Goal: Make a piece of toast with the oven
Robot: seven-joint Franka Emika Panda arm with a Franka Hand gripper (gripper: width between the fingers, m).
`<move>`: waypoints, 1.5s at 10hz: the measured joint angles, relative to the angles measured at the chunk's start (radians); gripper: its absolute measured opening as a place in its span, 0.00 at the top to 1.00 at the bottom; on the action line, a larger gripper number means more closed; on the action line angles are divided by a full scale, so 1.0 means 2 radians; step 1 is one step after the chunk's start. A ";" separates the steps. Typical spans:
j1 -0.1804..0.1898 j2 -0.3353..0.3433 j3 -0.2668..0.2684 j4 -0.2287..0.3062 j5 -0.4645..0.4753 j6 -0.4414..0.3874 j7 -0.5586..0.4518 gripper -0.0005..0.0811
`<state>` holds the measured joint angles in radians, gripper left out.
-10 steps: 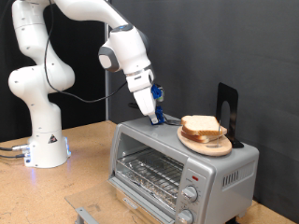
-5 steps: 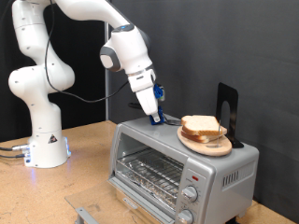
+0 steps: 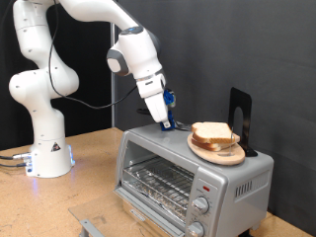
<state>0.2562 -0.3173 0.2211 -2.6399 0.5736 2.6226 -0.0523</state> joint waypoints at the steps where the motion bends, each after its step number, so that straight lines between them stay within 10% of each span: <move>1: 0.003 0.000 0.000 0.003 0.014 0.000 -0.004 0.50; 7: 0.012 -0.026 -0.002 0.010 0.064 0.016 -0.034 0.50; 11: 0.023 -0.087 -0.042 -0.033 0.157 0.077 -0.124 0.50; 15: -0.027 -0.173 -0.060 -0.086 0.135 0.057 -0.114 0.50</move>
<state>0.2014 -0.6640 0.1013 -2.8128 0.8434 2.7360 -0.2800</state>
